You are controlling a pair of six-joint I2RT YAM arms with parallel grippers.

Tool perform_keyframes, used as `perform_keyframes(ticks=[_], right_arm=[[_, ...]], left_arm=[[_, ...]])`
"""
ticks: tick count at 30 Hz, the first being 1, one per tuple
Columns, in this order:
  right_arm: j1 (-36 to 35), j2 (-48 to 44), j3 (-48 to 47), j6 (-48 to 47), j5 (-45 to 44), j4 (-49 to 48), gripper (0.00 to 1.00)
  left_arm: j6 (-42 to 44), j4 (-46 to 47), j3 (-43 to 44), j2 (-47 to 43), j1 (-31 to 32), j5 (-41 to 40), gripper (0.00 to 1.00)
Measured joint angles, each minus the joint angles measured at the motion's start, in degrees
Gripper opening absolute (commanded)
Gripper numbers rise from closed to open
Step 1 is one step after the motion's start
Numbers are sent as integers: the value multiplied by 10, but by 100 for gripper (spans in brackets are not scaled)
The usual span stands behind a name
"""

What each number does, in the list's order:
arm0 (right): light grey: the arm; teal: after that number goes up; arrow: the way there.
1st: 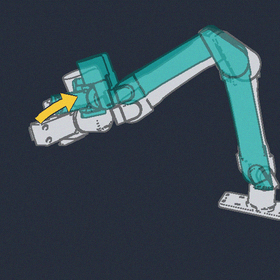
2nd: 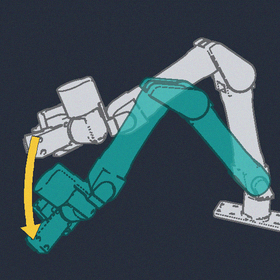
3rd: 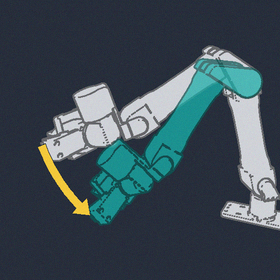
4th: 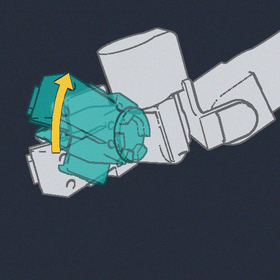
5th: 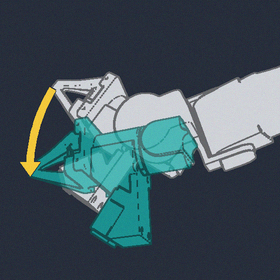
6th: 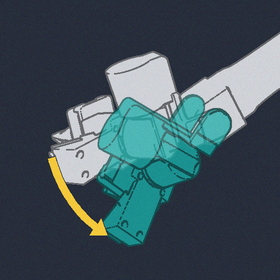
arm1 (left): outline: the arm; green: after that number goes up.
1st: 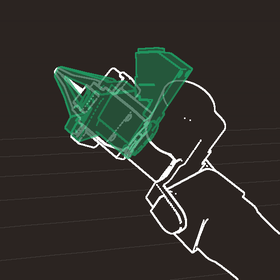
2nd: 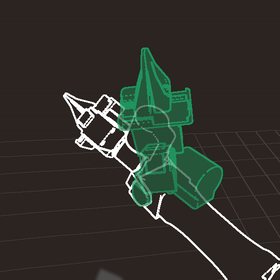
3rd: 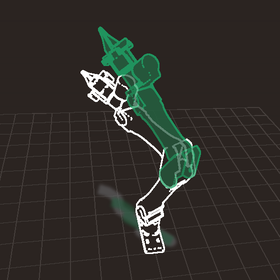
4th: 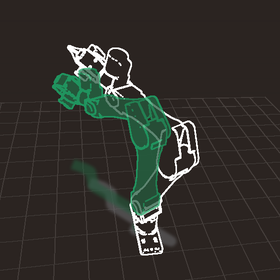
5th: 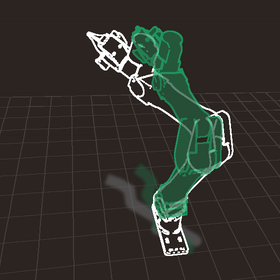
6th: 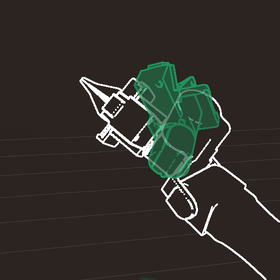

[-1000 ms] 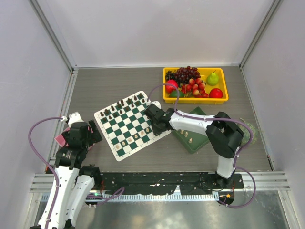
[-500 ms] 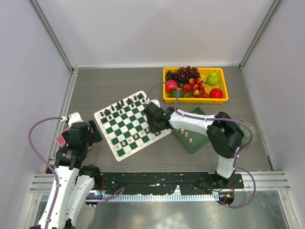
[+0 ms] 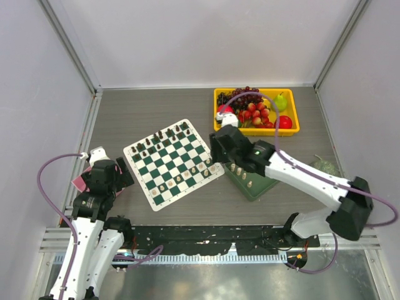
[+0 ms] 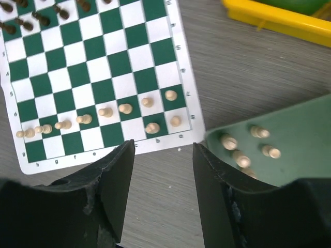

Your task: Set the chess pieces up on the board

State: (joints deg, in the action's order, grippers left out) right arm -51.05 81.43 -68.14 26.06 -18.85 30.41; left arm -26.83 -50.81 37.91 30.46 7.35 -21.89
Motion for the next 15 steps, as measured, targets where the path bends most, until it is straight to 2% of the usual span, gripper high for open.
perform_keyframes(ticks=[6,10,15], right_arm=[[90,-106,109,21,-9,-7,55],[167,-125,188,27,6,4,55],[212,-146,229,26,25,15,52]], left_arm=[[0,0,0,0,0,0,99],[0,0,0,0,0,0,99],[0,0,0,0,0,0,99]])
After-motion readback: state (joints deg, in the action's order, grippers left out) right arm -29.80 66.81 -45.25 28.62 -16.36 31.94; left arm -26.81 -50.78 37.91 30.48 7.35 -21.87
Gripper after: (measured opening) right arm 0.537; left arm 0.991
